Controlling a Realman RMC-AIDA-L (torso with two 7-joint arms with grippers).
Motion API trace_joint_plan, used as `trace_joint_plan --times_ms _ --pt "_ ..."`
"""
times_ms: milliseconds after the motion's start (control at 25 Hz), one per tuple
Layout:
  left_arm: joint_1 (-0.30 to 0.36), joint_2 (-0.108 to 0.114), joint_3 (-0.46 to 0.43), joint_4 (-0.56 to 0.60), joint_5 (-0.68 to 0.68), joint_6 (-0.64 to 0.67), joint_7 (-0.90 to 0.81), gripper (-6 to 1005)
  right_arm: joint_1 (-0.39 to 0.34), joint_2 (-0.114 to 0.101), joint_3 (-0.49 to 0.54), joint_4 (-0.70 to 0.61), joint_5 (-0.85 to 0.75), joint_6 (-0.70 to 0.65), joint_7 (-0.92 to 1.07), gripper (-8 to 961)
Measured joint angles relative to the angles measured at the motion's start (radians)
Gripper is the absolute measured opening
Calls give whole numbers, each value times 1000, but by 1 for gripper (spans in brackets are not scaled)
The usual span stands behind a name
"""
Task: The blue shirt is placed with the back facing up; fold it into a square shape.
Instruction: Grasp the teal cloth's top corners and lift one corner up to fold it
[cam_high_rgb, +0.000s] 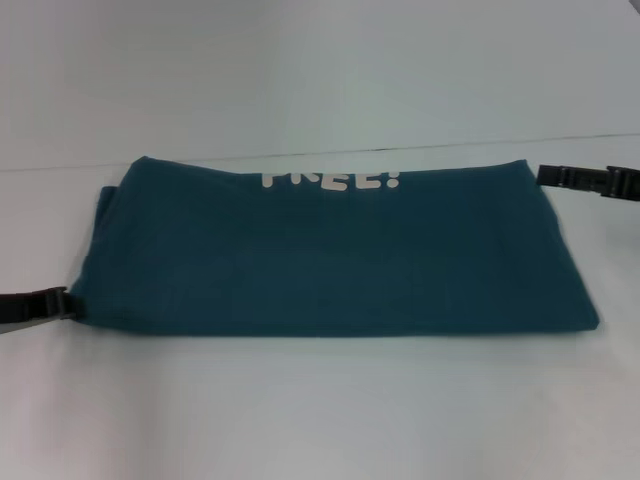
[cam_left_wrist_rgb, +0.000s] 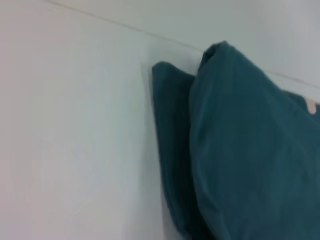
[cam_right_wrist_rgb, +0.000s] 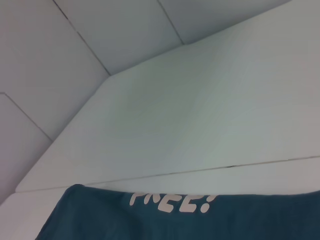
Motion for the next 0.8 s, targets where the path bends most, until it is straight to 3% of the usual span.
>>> trace_joint_plan --times_ms 200,520,800 --pt "38 6 -83 22 -46 47 60 27 10 25 -6 3 -2 14 -4 837" --pt "82 15 -192 51 -42 108 123 28 34 75 -49 6 1 40 -32 617" --pt "94 23 -278 74 -61 201 188 28 85 157 -128 70 7 135 -189 325"
